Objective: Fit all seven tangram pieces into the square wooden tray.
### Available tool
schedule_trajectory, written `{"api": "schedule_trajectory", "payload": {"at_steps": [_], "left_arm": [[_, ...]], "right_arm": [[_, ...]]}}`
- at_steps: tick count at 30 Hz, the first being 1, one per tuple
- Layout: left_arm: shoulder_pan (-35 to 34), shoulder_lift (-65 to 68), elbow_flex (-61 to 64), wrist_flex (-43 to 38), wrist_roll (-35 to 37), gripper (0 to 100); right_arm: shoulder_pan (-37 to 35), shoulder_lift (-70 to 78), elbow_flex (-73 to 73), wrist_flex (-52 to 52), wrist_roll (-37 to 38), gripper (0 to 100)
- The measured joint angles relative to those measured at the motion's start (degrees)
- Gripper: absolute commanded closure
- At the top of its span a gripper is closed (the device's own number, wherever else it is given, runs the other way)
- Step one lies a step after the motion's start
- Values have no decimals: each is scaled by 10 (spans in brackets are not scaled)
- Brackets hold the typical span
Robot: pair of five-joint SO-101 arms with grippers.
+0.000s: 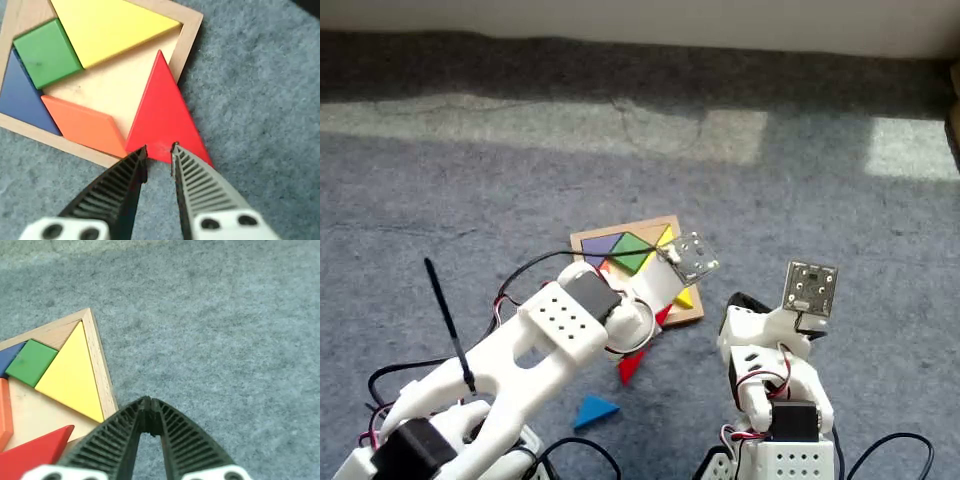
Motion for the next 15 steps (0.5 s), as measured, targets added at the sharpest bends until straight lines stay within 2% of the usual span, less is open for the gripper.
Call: {"api": "schedule_trajectory", "payload": {"at_steps": [7,15], "left_arm": [[-47,97,-6,-59,2,895],[-50,222,-114,-65,-1,895]], "right_arm": [[0,0,0,0,0,993],[0,0,0,0,0,993]]}}
